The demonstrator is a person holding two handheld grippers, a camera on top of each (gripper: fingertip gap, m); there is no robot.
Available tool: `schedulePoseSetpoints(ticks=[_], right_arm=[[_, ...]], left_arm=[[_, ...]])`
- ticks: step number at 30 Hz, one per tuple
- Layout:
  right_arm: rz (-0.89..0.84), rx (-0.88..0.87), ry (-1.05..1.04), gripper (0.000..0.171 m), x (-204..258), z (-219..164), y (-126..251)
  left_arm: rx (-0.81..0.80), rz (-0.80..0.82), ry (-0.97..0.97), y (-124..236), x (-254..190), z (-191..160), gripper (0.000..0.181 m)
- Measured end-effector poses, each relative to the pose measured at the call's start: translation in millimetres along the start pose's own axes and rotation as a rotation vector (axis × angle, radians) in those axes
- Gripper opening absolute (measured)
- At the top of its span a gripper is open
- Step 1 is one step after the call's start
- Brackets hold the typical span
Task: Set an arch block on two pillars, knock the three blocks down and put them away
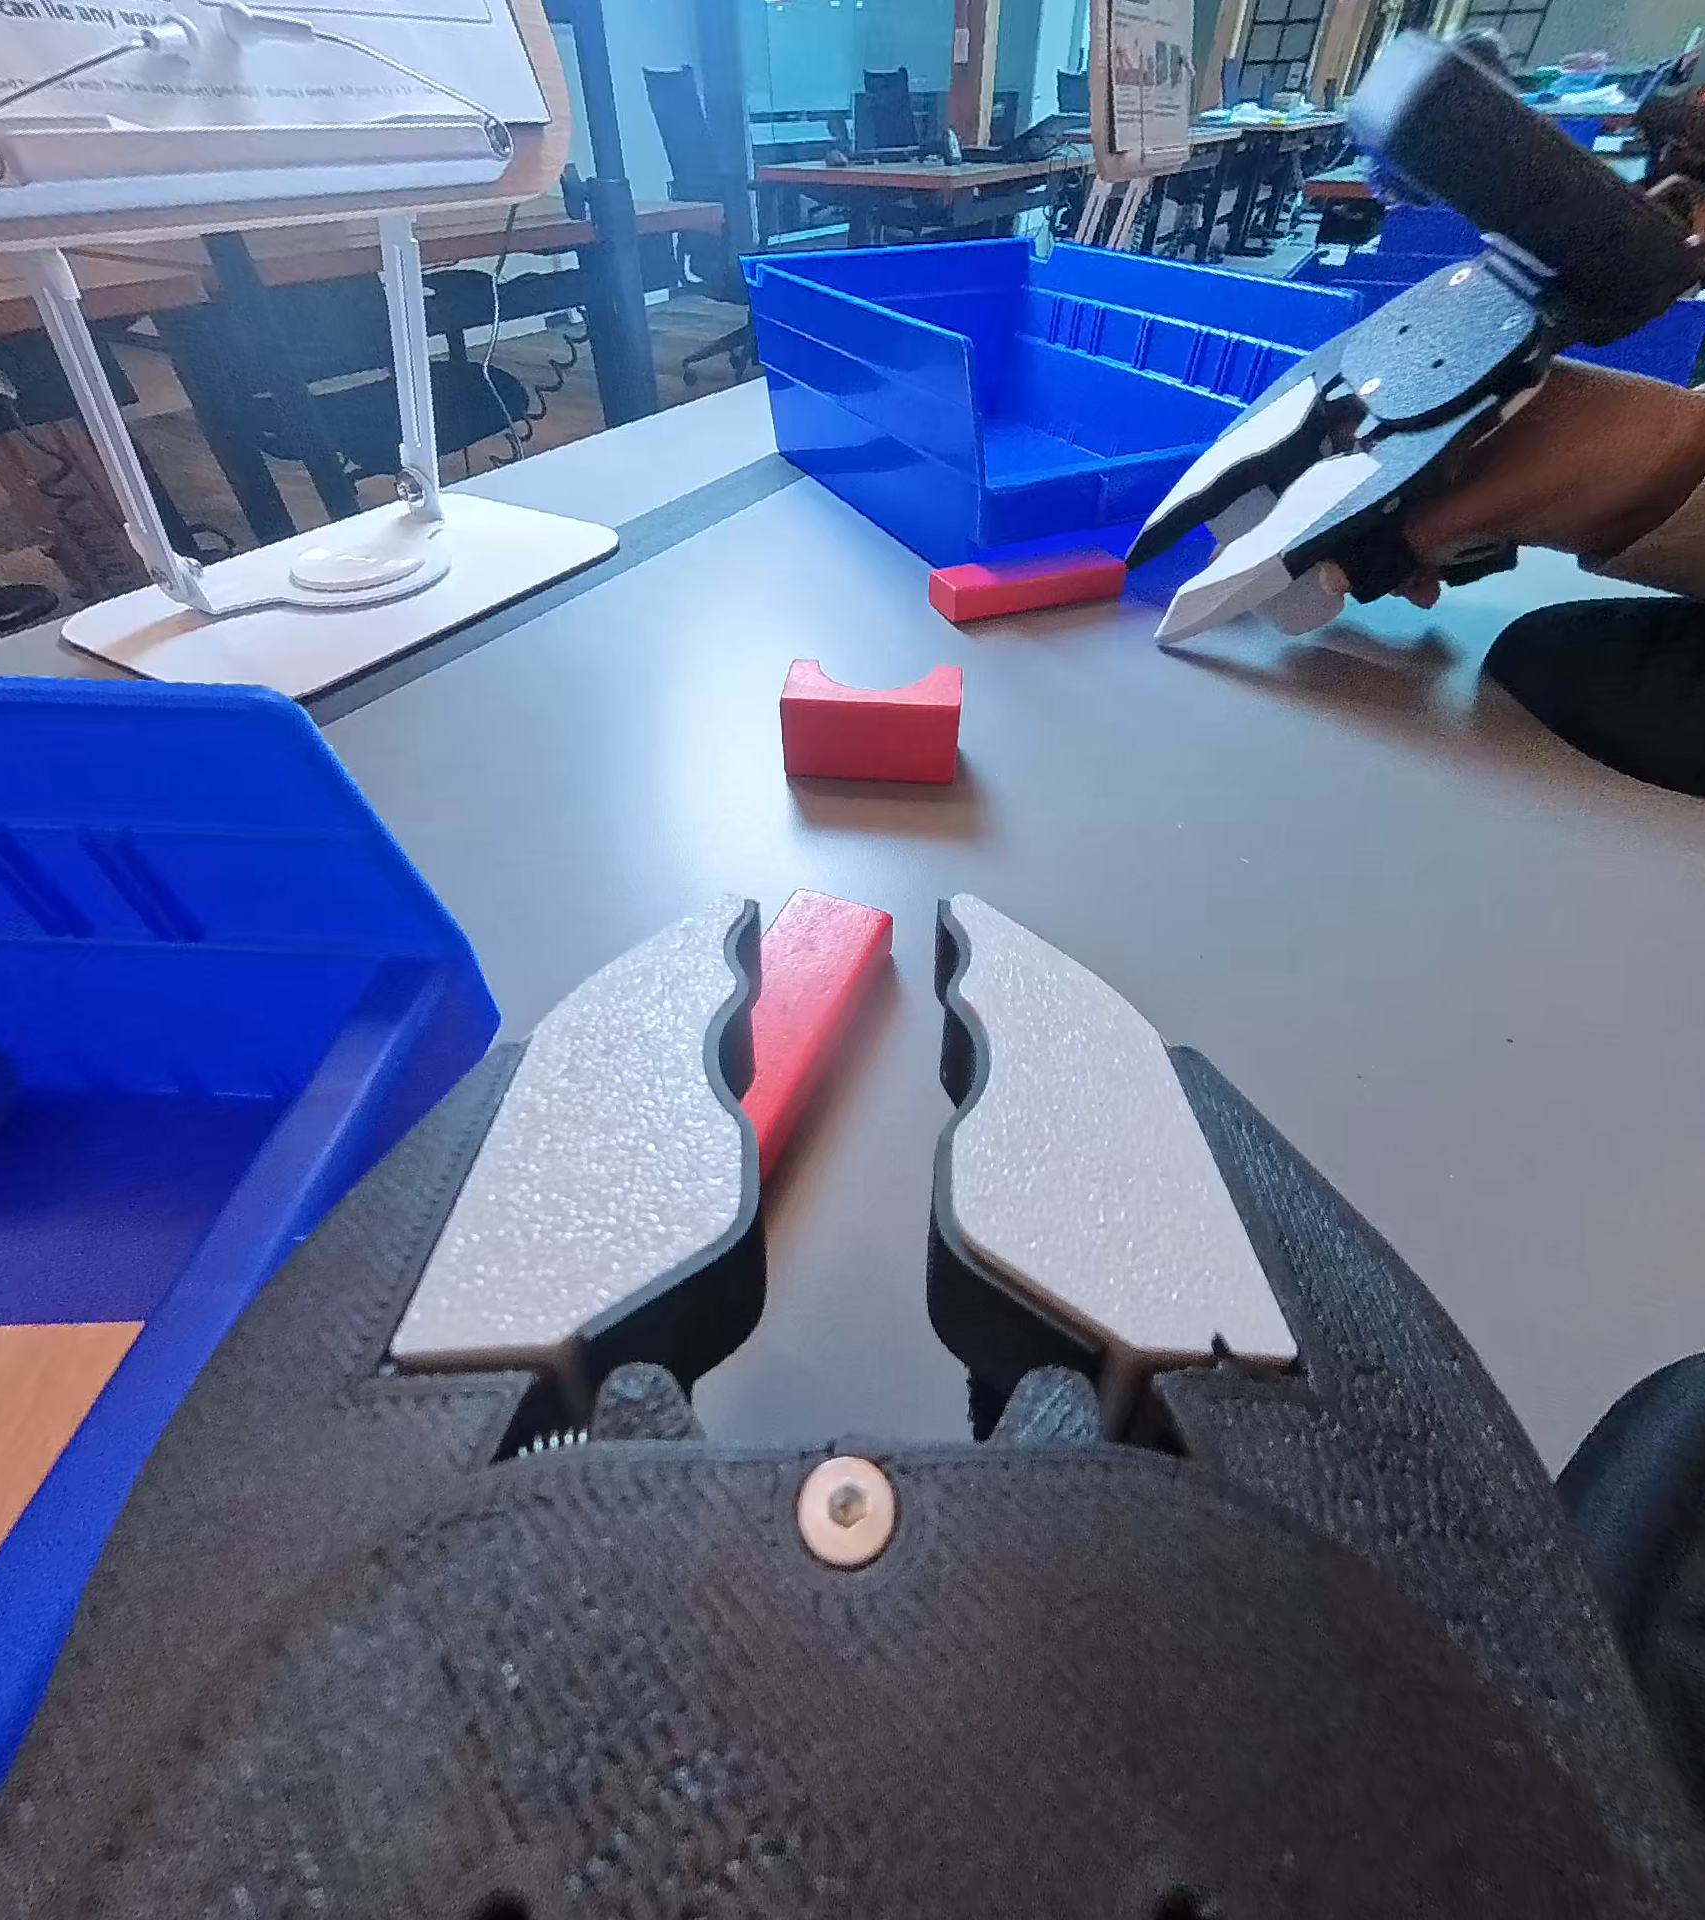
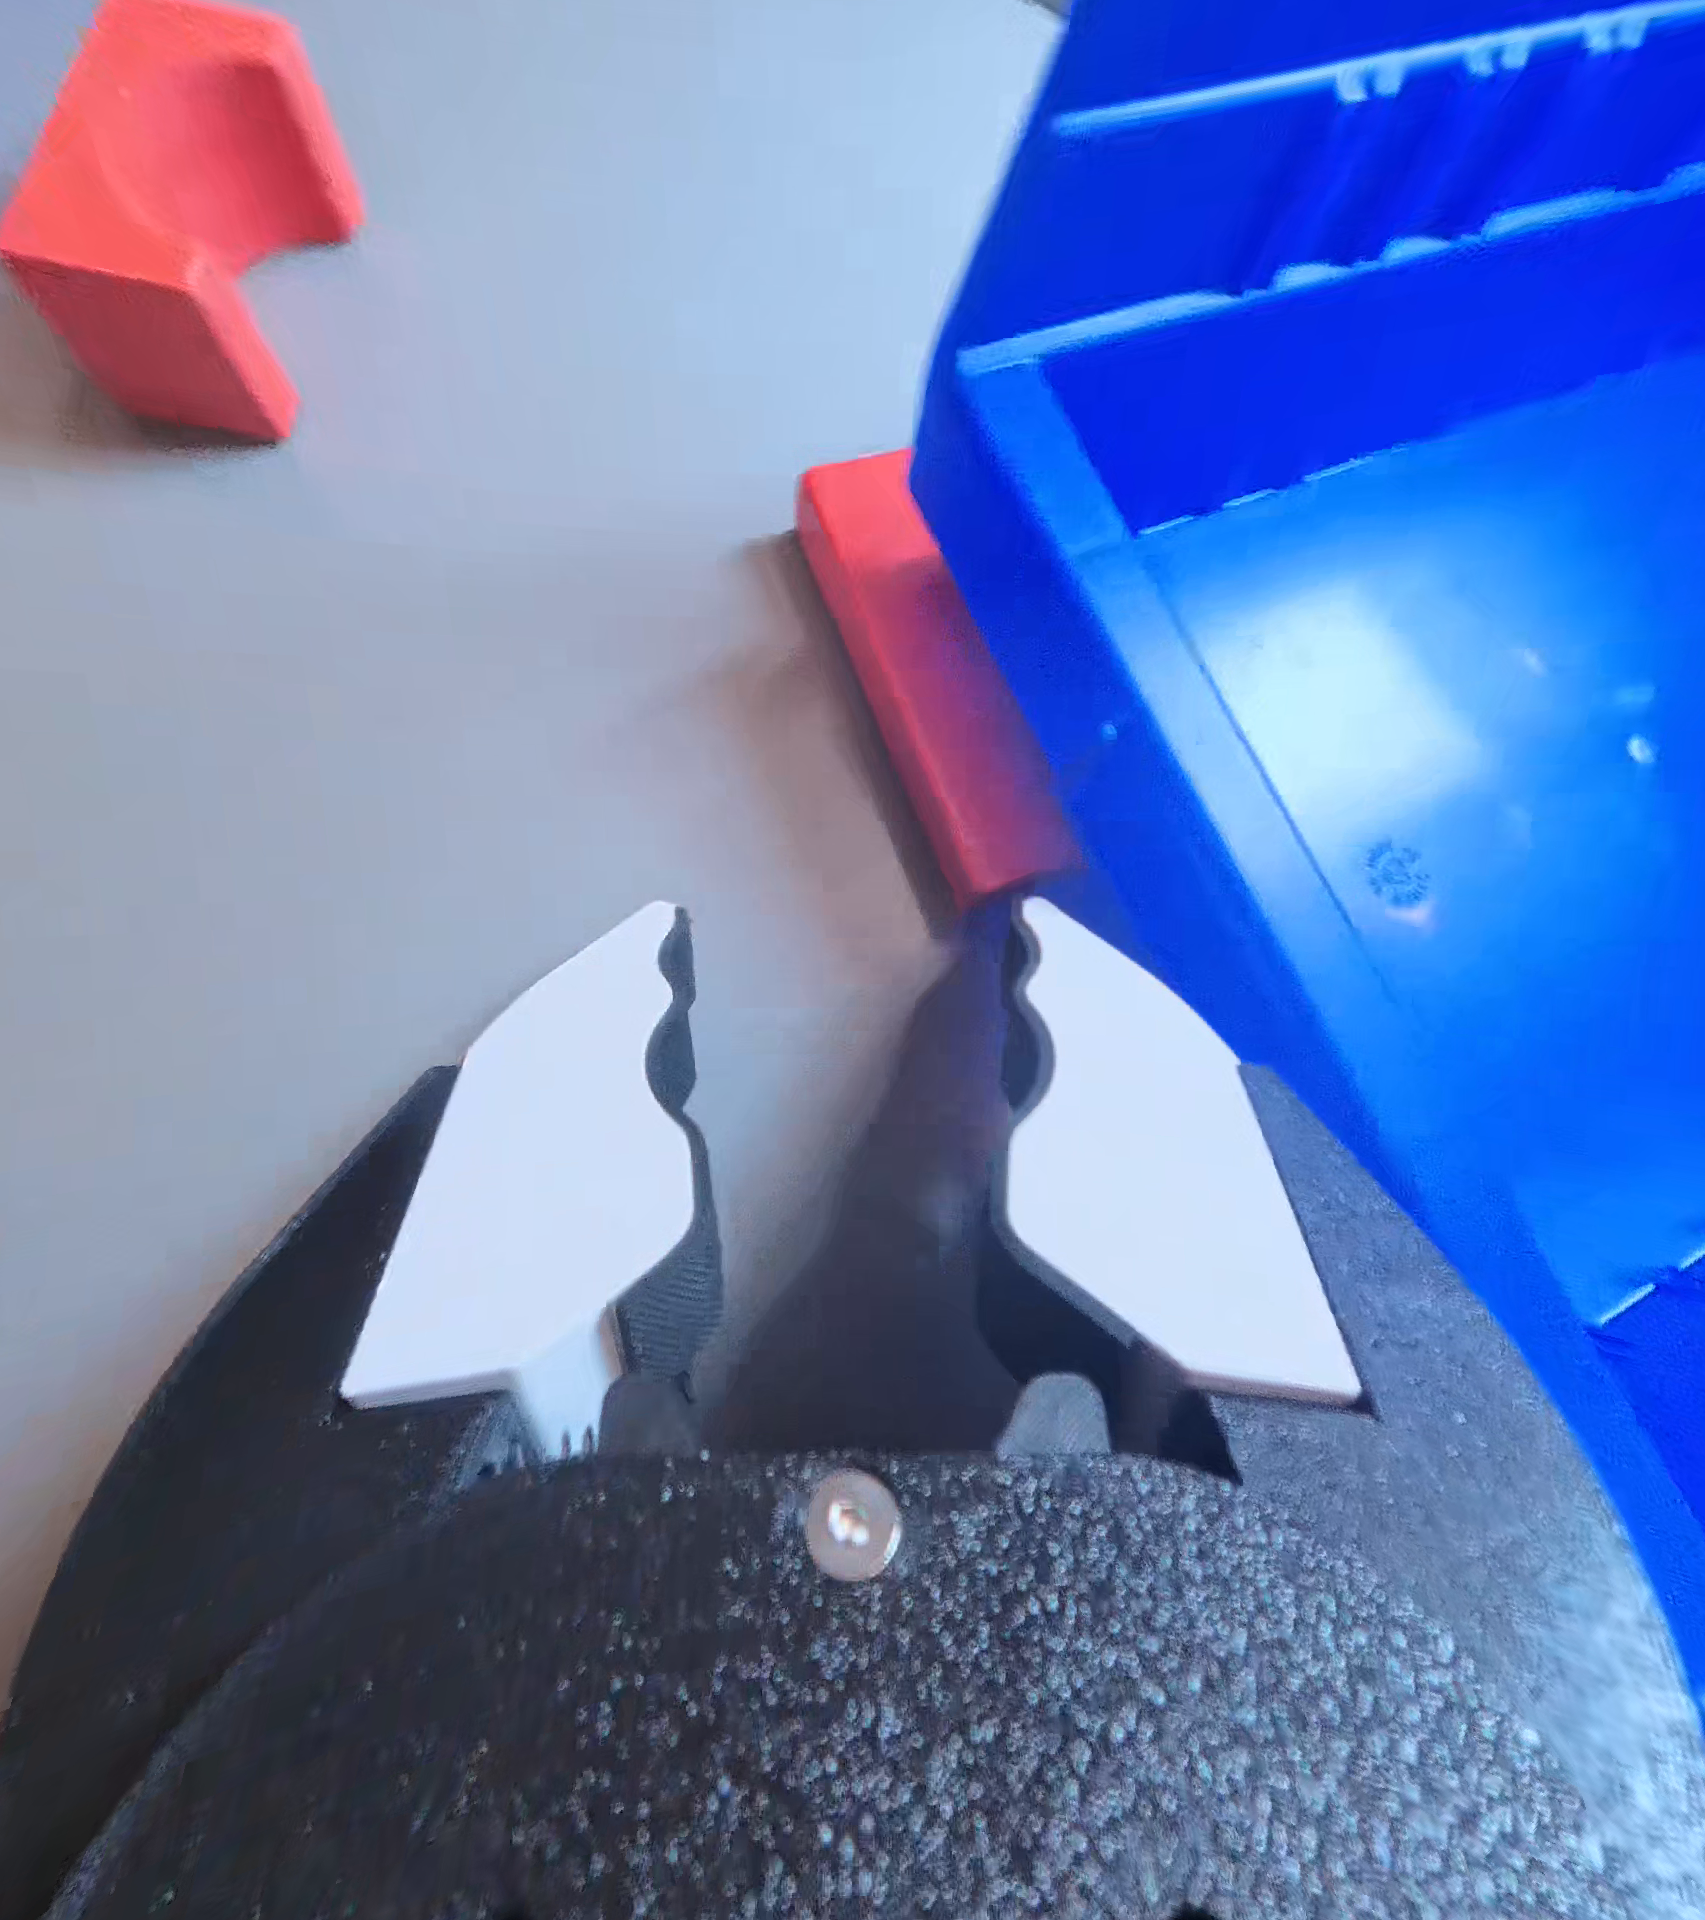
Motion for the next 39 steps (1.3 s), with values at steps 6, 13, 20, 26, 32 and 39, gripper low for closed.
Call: schedulePoseSetpoints(ticks=[6, 13, 20, 26, 32, 39], right_arm=[[0.006, -0.020, -0.110, 0.068, -11, 2, -11], [0.006, -0.051, -0.120, 0.067, -23, 14, -27], [0.068, -0.083, 0.035, 0.033, 1, 20, -19], [-0.073, -0.375, 0.014, 0.032, -20, 62, 28], [-0.522, -0.320, -0.175, 0.032, -115, 28, 64], [-0.600, -0.332, -0.106, 0.039, -113, 34, 71]], left_arm=[[0.013, -0.009, -0.011, -1, -2, -1, 0.032], [0.020, -0.015, -0.018, -2, -4, -2, 0.032], [0.024, -0.023, -0.021, -2, -5, -3, 0.031], [0.035, -0.025, -0.033, -3, -6, -4, 0.030], [0.041, -0.027, -0.043, -3, -7, -4, 0.029], [0.047, -0.029, -0.046, -4, -8, -5, 0.029]])
Point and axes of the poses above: each gripper's, where its closed fingertips meet, y back along the fingers, z out of its top, x = y × z across the jaws, the point moved 2 cm from there along y, back along the fingers, and after that the axes turned 3 degrees about -x, right-handed, at the moved point
